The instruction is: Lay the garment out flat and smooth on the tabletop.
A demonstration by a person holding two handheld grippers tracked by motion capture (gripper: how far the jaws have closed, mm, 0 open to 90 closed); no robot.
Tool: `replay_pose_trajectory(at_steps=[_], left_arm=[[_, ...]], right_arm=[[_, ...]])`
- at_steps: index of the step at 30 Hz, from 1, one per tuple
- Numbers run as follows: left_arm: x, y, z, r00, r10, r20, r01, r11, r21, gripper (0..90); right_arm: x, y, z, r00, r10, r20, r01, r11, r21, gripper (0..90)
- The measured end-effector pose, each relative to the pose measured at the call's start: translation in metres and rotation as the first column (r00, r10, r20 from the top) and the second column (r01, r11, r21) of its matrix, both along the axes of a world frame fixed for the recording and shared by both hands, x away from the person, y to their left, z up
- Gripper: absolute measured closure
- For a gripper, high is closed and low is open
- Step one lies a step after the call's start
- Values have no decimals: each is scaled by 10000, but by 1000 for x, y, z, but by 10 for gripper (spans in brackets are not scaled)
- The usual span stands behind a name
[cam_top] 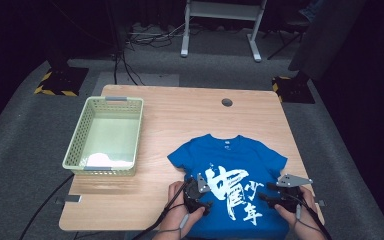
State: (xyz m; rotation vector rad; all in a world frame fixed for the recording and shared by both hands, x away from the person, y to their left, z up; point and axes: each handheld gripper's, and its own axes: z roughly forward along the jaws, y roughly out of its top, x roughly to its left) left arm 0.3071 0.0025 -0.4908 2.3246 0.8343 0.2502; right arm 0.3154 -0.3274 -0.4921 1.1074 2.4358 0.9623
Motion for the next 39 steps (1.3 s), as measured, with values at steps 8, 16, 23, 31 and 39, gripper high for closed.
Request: replay_pose_trajectory(at_steps=[8, 16, 23, 31, 39], left_arm=[[25, 12, -3, 9984, 476, 314, -472, 9988, -149, 311], [59, 24, -6, 9955, 797, 506, -771, 9957, -510, 312], [82, 28, -7, 9932, 969, 653, -939, 9944, -476, 311], [109, 35, -7, 9908, 1178, 670, -1144, 9920, -528, 311], [129, 40, -11, 9850, 1452, 932, -1374, 9868, -855, 310]], right_arm=[[25, 10, -3, 9996, -111, 241, 107, 9998, 159, 439], [57, 19, -6, 9987, -208, 461, 191, 9991, 385, 432], [85, 25, -6, 9985, -147, 536, 127, 9992, 374, 423], [119, 27, -8, 9975, -92, 707, 53, 9985, 543, 400], [145, 30, -10, 9958, -368, 840, 312, 9973, 666, 399]])
